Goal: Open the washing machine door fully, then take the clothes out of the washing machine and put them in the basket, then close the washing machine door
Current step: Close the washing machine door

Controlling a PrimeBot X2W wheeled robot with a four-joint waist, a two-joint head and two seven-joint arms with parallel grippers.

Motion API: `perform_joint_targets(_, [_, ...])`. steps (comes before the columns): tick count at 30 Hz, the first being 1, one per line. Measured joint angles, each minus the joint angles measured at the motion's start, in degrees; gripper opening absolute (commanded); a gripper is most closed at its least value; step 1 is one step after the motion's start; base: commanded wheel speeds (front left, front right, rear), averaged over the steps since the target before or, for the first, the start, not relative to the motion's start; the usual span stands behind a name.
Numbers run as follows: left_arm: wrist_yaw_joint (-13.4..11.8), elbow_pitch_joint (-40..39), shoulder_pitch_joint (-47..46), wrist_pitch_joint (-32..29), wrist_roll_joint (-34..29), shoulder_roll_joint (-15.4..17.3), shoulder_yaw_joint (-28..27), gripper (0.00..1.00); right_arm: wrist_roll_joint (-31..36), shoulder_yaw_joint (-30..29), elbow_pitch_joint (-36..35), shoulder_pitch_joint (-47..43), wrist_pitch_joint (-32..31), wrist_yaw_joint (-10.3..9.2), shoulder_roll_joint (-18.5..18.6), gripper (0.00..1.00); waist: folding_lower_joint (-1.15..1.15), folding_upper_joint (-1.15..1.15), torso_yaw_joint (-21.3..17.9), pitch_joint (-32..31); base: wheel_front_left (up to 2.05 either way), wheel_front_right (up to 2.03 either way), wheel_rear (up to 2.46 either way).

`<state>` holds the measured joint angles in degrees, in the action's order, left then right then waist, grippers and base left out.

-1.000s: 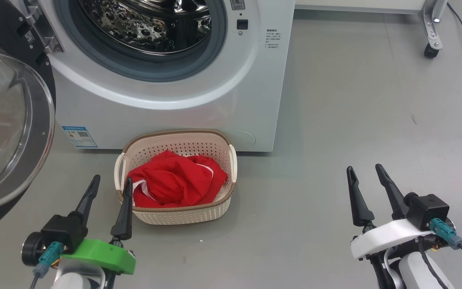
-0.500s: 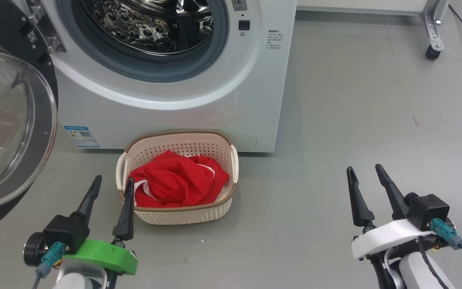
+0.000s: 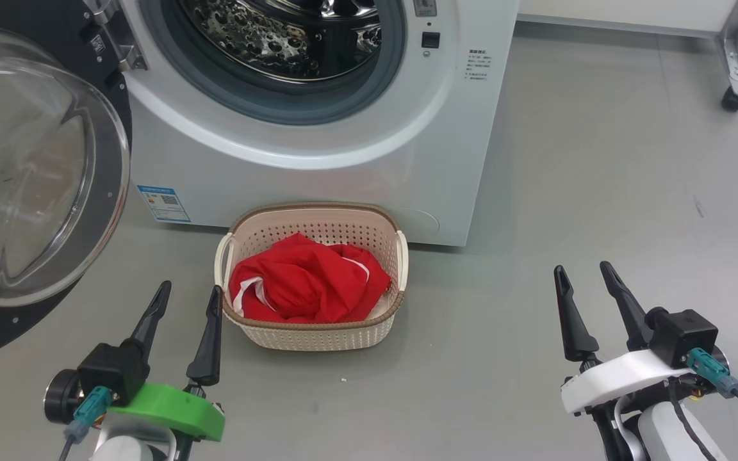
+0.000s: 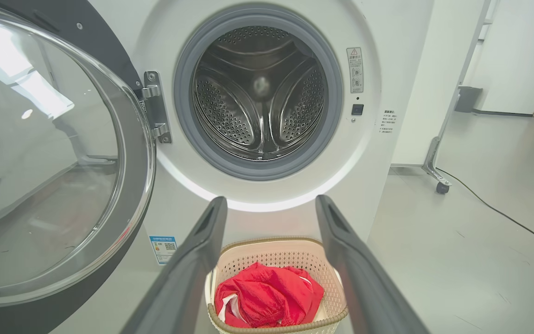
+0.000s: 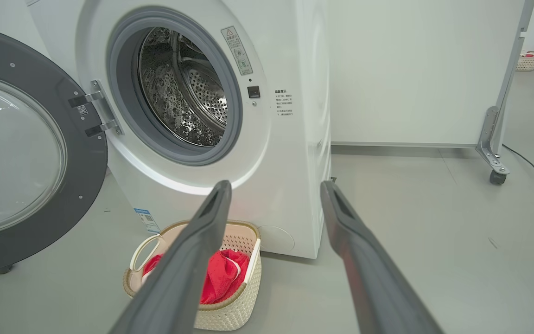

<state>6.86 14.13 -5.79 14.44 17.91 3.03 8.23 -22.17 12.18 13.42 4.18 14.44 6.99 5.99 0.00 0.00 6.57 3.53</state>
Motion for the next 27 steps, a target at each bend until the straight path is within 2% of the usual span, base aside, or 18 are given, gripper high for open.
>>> perform_joint_targets(12, [0.0, 0.1, 0.0, 0.0, -0.4, -0.1, 0.0, 1.00, -0.3, 1.1, -0.3, -0.1, 0.0, 0.00, 0.1, 1.00, 0.00, 0.00, 5.8, -0.2, 0.00, 0.00, 0.00])
perform_joint_targets(27, [0.0, 0.3, 0.2, 0.0, -1.1, -0.1, -0.2, 1.00, -1.6, 2.7, -0.7, -1.1, 0.0, 0.00, -0.2, 1.00, 0.00, 0.00, 15.2, -1.6, 0.00, 0.00, 0.00])
